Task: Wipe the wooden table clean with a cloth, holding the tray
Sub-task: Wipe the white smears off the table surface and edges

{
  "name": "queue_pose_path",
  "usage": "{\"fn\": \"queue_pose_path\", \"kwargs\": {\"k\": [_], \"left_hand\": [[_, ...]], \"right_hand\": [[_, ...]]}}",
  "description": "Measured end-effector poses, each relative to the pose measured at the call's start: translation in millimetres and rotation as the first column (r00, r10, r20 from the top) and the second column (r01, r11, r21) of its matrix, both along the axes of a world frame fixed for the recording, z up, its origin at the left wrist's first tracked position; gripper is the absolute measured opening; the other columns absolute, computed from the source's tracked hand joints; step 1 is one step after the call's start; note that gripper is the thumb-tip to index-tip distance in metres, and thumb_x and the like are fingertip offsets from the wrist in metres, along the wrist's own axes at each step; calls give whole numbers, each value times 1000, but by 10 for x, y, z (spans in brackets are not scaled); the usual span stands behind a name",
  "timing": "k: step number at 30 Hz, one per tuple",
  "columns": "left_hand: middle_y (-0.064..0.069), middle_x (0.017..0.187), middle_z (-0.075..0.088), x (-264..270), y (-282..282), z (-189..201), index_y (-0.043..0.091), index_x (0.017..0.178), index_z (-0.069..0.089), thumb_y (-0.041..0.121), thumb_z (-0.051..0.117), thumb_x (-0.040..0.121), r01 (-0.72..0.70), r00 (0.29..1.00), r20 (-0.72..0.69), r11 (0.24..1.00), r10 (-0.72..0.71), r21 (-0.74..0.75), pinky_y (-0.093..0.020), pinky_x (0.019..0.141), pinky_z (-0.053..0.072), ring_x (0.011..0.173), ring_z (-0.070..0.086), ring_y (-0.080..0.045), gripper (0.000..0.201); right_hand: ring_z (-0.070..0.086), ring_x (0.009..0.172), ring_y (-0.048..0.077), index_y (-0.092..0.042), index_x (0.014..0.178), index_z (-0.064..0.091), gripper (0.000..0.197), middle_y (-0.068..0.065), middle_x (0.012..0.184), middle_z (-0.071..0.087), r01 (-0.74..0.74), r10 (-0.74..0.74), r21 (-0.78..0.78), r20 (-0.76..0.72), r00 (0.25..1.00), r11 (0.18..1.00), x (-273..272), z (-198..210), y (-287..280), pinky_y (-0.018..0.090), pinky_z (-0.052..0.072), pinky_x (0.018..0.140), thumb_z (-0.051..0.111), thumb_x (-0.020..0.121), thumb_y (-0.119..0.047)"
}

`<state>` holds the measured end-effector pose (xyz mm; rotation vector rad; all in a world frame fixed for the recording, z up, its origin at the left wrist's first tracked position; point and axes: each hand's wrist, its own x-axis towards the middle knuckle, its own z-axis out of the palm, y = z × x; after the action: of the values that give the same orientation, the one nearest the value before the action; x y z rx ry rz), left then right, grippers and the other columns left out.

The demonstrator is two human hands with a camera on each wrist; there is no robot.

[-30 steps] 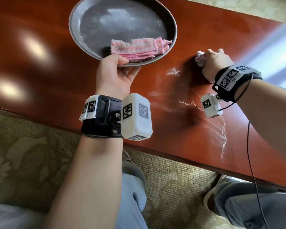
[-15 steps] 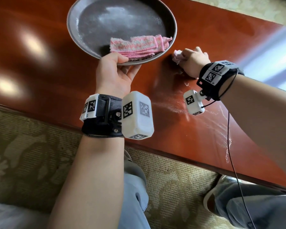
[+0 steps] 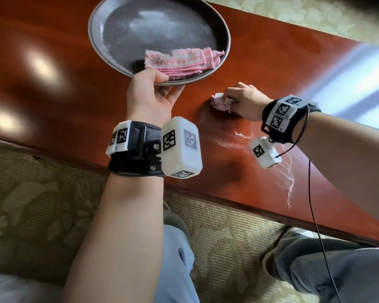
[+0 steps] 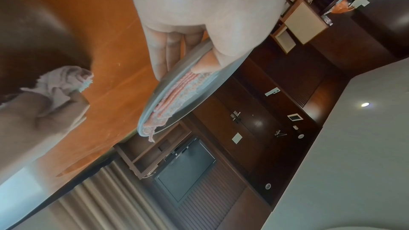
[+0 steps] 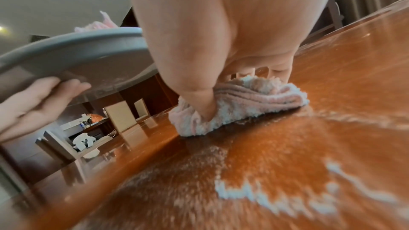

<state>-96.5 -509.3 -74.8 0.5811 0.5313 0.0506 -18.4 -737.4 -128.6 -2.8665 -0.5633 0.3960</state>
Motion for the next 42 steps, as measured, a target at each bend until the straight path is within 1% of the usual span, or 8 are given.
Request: {"fn": "queue_pose_path", "kwargs": {"k": [6, 10, 16, 20, 24, 31, 35, 42], "left_hand": [[-23, 109, 65, -68, -127, 94, -4, 110, 58, -11, 40, 84, 23, 1000, -6, 1000, -22, 11, -49, 81, 60, 115, 64, -39, 32], [-23, 108, 65, -120, -164, 130, -3, 106, 58, -11, 41, 84, 34, 999, 2, 999, -34, -4, -49, 82, 60, 109, 67, -39, 28], [-25, 112, 68, -155, -4, 103, -5, 109, 58, -11, 41, 85, -14, 1000, 10, 999, 15, -38, -50, 84, 59, 104, 70, -38, 30], [-24, 109, 68, -126, 231, 44, -5, 111, 58, -11, 41, 85, -76, 997, 12, 995, 77, -66, -49, 83, 59, 102, 70, -37, 32], [-23, 100, 69, -83, 457, -26, -6, 108, 59, -11, 40, 85, -110, 994, 0, 992, 110, -57, -49, 82, 60, 91, 71, -36, 30], [-25, 107, 67, -71, 669, -189, -6, 112, 58, -11, 38, 85, -116, 993, -38, 993, 115, -25, -48, 77, 60, 104, 68, -40, 34], [-24, 106, 67, -68, 740, -214, -6, 110, 58, -11, 38, 85, -123, 992, -34, 992, 122, -20, -47, 78, 60, 104, 68, -40, 33], [-25, 109, 67, -80, 745, -215, -4, 111, 58, -12, 39, 83, -153, 988, -25, 988, 153, -4, -53, 87, 57, 109, 66, -41, 35]], "right_hand": [[48, 99, 29, -13, 114, 66, 34, 12, 108, 53, -126, 127, 62, -13, 992, 990, -429, 49, -228, 28, 29, 85, 55, 84, -1], [51, 103, 27, -9, 109, 67, 35, 12, 104, 57, -186, 187, 58, -13, 982, 981, -685, 46, -408, 33, 33, 89, 55, 79, 4], [52, 92, 26, -9, 106, 67, 33, 4, 98, 52, -129, 138, 75, -129, 982, 989, -666, 94, -494, 24, 33, 75, 56, 79, 6], [57, 84, 26, -9, 97, 68, 31, 4, 93, 57, 73, -114, 297, 123, 986, 952, -382, 234, -302, 24, 38, 66, 49, 79, 8], [62, 74, 24, -11, 104, 66, 35, 5, 86, 63, 242, -309, 406, 108, 945, 881, -17, 273, 66, 31, 50, 65, 46, 79, 2], [51, 82, 19, -12, 102, 67, 22, 3, 92, 60, 275, -328, 282, 159, 931, 919, 441, 77, 396, 23, 35, 68, 52, 86, -11], [59, 95, 33, -13, 107, 67, 26, 13, 109, 59, 299, -335, 184, 222, 916, 937, 618, -14, 455, 35, 50, 79, 54, 85, -11], [55, 108, 39, -26, 117, 64, 37, 14, 118, 50, 331, -345, 102, 197, 918, 938, 656, -104, 587, 45, 51, 92, 49, 87, -11]]}}
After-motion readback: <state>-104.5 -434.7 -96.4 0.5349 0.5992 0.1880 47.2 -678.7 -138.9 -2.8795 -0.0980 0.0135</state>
